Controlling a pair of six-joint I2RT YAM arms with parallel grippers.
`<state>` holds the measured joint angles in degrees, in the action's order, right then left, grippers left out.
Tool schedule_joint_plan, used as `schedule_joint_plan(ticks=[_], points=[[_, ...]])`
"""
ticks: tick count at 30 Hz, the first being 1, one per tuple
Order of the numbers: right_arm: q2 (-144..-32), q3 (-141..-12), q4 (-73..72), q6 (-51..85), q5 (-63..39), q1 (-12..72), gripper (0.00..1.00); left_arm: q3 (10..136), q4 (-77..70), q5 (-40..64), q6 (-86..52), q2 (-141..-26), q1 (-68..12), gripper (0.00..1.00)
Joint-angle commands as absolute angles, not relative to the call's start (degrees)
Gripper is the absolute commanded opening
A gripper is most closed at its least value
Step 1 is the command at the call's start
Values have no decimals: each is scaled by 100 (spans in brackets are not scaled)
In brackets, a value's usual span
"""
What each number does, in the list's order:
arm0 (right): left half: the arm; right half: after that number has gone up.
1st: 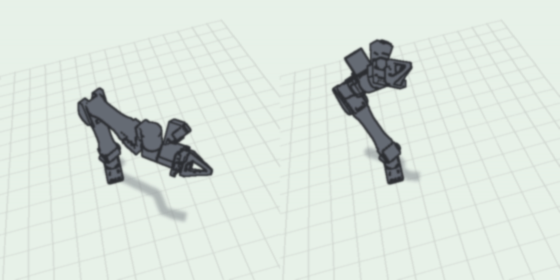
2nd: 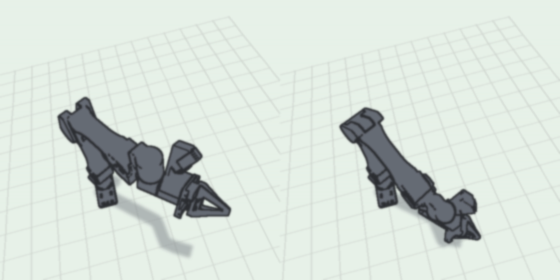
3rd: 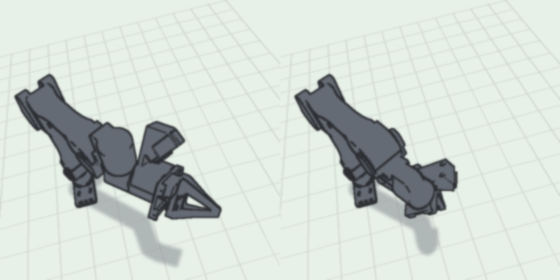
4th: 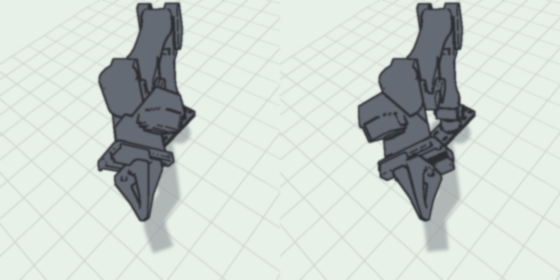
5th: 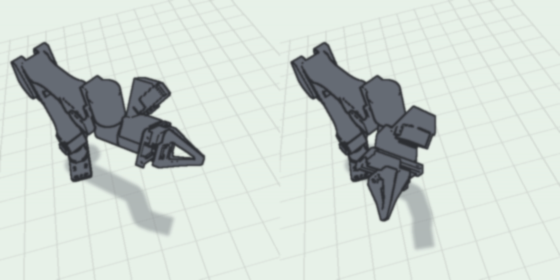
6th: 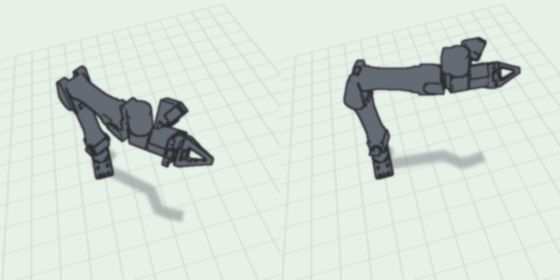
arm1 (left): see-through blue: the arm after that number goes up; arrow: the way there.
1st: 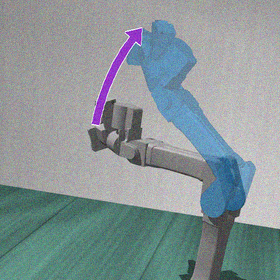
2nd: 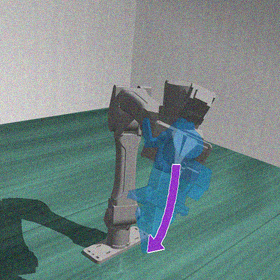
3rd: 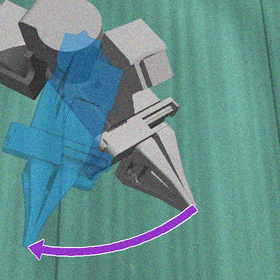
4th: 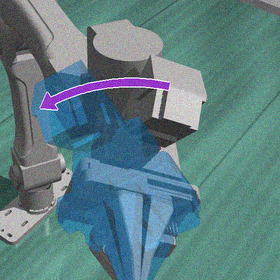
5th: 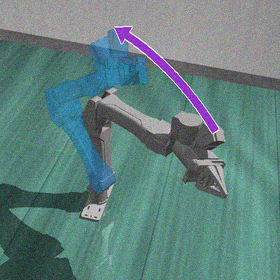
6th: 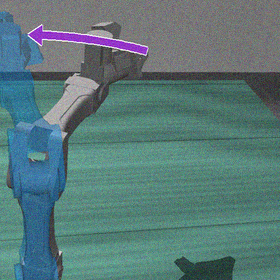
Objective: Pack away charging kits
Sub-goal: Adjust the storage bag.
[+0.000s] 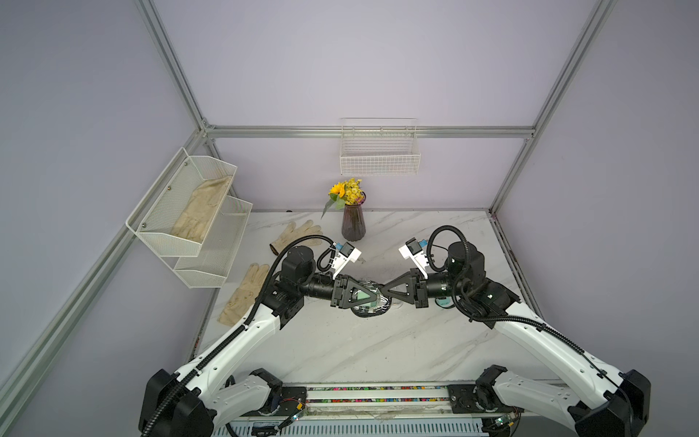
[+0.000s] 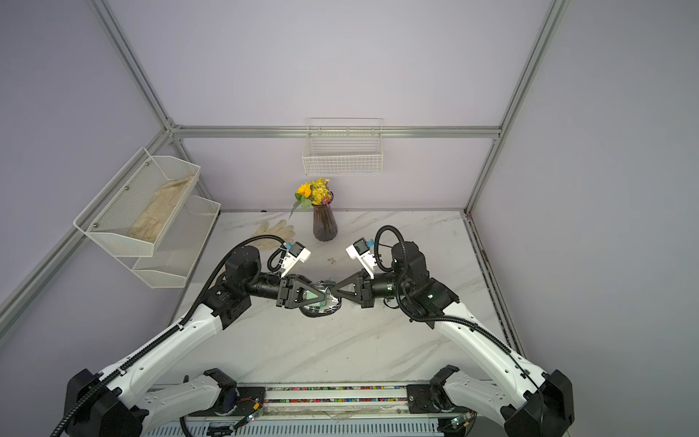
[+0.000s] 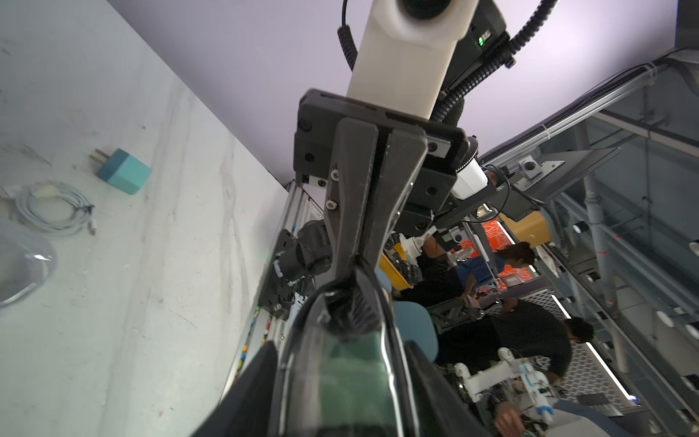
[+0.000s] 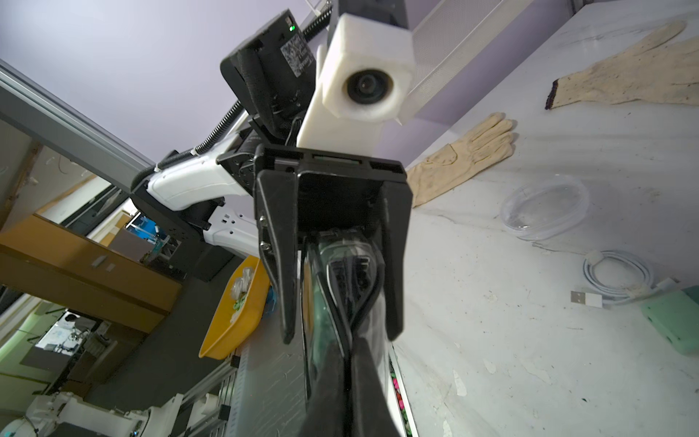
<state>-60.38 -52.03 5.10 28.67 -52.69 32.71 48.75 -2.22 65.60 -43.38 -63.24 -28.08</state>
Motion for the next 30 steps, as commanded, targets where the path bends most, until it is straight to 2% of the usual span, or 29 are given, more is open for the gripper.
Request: schedule_joint_plan(ticks=[1,4,9,12,17,23,27,30], points=[[-5784,-4939,-1165,4160,-4900,3217,0,5224,-1027,6190,-4800,-6115,-2754,78],[-5712,-4608,-2249,4993,-4440,3217,0,4824,-1525,5312,-5284,-5942,-2892,84],[-5850,-4124,-3500,5910,-3759,3217,0,3857,-3305,3479,-6088,-5803,-3424,84],[-5805,-3654,-3981,6268,-3158,3217,0,3691,-4025,2852,-6275,-6121,-3589,81],[-5720,-3325,-4151,6457,-2666,3212,0,3666,-4615,2490,-6376,-6617,-3799,78],[-5378,-2716,-4577,6935,-1832,3230,0,3667,-5247,2184,-6609,-7062,-3852,65],[-5451,-2822,-4280,6823,-1874,3247,0,3674,-5462,2063,-6644,-7281,-3929,62],[-5568,-2664,-4700,7008,-1869,3270,0,3761,-5621,2127,-6731,-7487,-3927,60]])
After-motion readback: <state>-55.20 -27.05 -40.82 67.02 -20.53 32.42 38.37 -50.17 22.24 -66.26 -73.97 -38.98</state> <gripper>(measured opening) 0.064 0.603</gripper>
